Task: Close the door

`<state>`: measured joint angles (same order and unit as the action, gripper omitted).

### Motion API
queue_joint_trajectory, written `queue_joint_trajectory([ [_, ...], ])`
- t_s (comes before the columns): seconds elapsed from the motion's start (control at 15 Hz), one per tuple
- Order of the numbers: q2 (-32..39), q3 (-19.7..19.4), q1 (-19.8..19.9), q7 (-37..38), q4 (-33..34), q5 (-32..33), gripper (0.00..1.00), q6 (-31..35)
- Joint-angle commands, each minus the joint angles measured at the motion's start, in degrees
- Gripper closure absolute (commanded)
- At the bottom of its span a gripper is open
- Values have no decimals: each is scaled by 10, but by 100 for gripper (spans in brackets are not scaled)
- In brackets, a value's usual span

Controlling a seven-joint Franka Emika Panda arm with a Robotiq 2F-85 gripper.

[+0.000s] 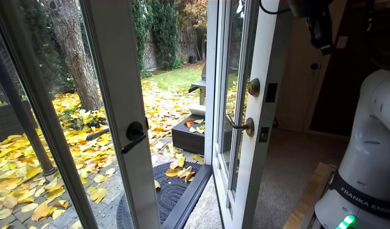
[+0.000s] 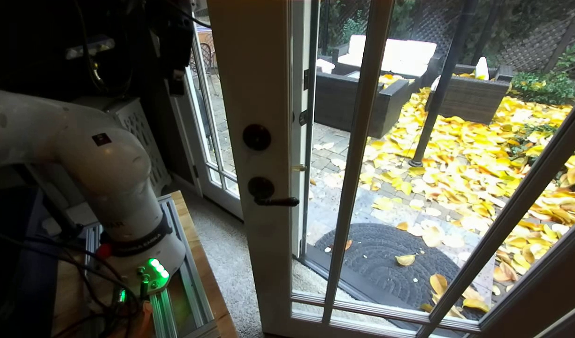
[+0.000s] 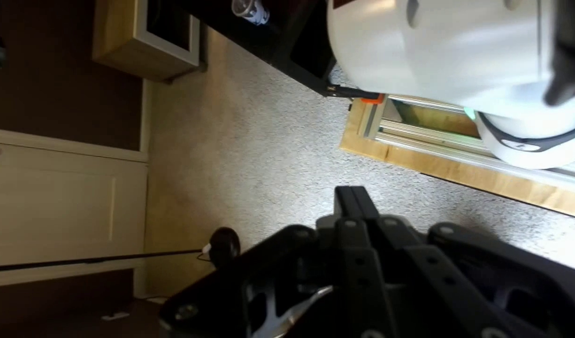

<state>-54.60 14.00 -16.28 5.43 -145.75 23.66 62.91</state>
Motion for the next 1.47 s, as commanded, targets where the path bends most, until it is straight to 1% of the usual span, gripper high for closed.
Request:
queue_joint_trajectory([
  [0.0,-16,3,-8,2,-33,82,100,7],
  [0.2,-11,2,-35,-5,-58,145,100,39],
  [0.33,-11,6,-59,-4,-69,165,100,80],
  [0.47,-13,10,-76,-1,-77,182,100,122],
  [0.6,-19,11,-89,2,-85,199,100,144],
  [0.87,-28,7,-113,0,-89,204,100,224],
  [1.07,-22,5,-113,5,-87,210,100,309],
  [1.4,-3,-16,-87,17,-84,207,100,483],
])
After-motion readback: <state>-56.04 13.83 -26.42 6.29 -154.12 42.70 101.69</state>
